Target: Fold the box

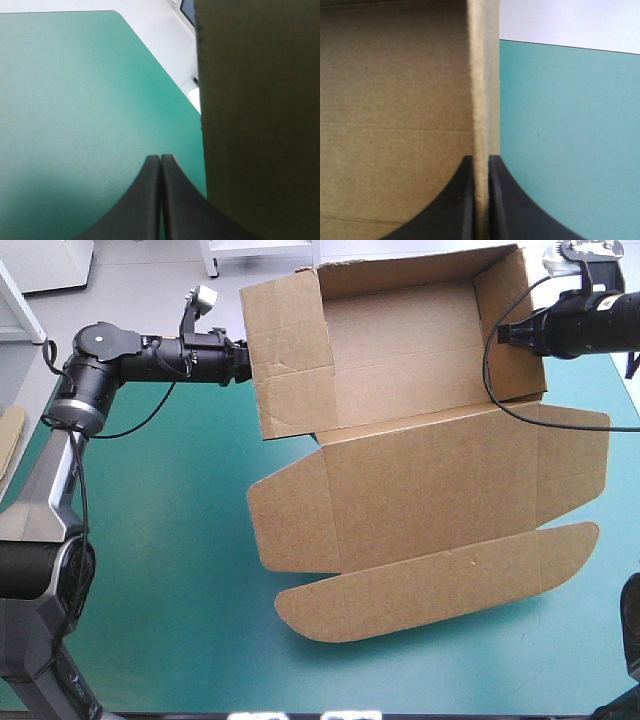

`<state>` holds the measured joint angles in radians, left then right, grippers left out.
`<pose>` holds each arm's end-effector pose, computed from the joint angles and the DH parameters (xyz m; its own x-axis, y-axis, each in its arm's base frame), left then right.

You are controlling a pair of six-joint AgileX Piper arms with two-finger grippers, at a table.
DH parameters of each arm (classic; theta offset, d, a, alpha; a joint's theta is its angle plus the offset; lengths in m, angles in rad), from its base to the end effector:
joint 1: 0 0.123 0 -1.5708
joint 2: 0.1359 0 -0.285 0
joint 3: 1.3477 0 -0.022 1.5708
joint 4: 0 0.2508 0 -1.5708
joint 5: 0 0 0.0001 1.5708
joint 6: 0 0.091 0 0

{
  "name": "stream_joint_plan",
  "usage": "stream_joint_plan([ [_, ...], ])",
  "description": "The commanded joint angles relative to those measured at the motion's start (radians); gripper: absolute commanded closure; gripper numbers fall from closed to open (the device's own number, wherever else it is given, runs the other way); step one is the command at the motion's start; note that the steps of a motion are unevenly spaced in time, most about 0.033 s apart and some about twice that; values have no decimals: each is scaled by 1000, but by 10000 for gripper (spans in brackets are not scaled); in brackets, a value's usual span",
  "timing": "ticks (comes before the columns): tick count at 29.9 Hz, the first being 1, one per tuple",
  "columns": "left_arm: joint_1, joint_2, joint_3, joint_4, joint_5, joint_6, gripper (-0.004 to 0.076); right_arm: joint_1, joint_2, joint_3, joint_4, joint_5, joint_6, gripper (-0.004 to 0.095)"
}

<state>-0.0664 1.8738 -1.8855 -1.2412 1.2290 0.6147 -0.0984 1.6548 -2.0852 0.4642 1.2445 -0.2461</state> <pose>0.3952 -0.1076 0.4030 -0.7066 -0.0256 -0.7072 0.6392 0.4058 -0.6533 0.3348 0.0057 0.4917 -0.6116 -0.0187 -0.7909 -0.2904 0.9353 0.2025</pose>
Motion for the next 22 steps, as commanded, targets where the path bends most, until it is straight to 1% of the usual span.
stream_joint_plan([
  [1,-6,-63,-21,-83,65,-17,732,-8,-34,-30,36,-58,4,924],
  [22,-6,-120,-21,-83,65,-61,732,-8,7,-30,16,-61,15,923],
])
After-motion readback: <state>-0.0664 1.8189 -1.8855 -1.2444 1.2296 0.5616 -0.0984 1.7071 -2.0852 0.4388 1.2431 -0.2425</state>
